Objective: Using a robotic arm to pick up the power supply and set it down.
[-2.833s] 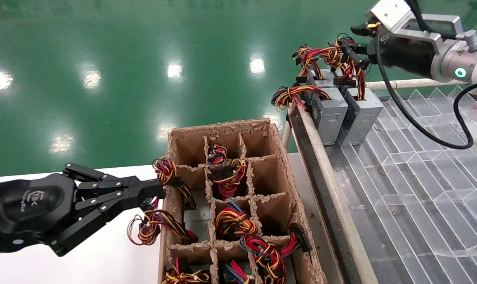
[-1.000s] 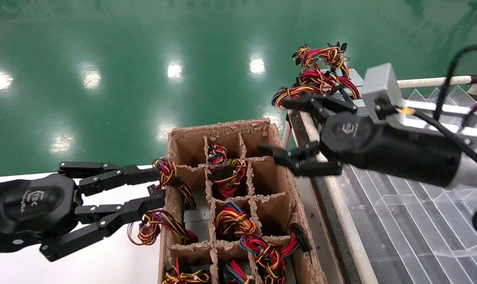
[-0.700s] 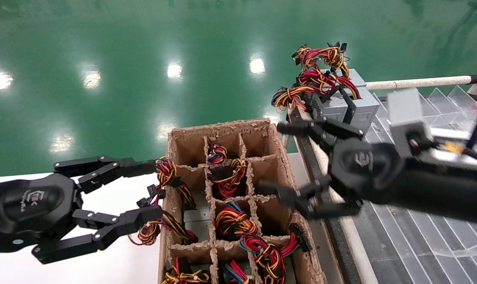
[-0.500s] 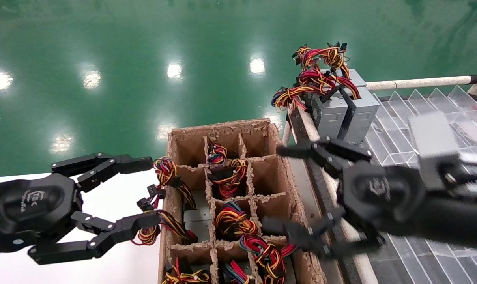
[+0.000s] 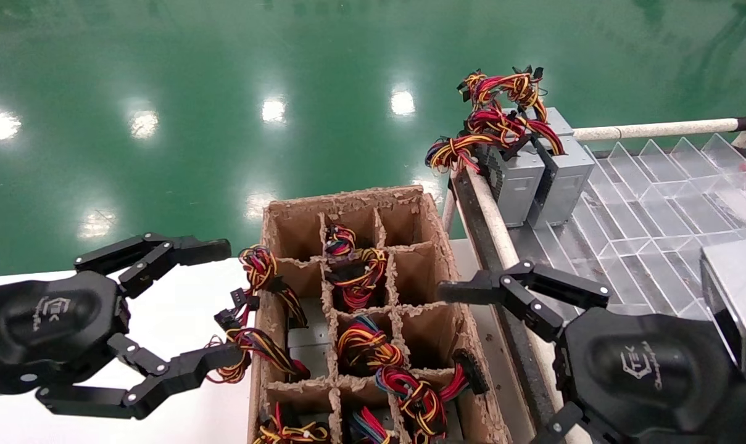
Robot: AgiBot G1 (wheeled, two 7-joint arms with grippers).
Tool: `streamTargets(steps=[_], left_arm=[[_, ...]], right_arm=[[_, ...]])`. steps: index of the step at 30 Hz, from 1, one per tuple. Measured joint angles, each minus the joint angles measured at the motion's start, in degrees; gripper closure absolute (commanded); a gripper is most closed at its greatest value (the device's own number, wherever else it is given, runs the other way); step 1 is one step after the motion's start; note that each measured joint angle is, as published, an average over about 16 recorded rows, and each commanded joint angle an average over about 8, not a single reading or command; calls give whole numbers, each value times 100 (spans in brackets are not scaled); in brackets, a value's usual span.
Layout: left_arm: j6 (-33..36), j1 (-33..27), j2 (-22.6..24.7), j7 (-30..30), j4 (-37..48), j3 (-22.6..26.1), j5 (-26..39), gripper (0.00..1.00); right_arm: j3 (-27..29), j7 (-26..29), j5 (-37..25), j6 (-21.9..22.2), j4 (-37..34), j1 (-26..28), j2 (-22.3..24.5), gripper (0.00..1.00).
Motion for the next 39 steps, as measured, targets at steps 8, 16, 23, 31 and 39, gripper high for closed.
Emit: streamTargets(steps=[8, 16, 23, 31, 39], left_arm=[[0, 0, 0, 0, 0, 0, 0, 0], [0, 0, 0, 0, 0, 0, 0, 0], [0, 0, 0, 0, 0, 0, 0, 0], [0, 0, 0, 0, 0, 0, 0, 0], [0, 0, 0, 0, 0, 0, 0, 0]], right_arm=[[-60, -8, -11, 67, -27, 50, -11, 0], [-109, -14, -28, 120, -48, 90, -20, 0], [-132, -17, -35, 145, -57, 108, -24, 0], [-146, -19, -39, 160, -62, 120, -27, 0], [-153, -21, -42, 167, -66, 125, -30, 0]])
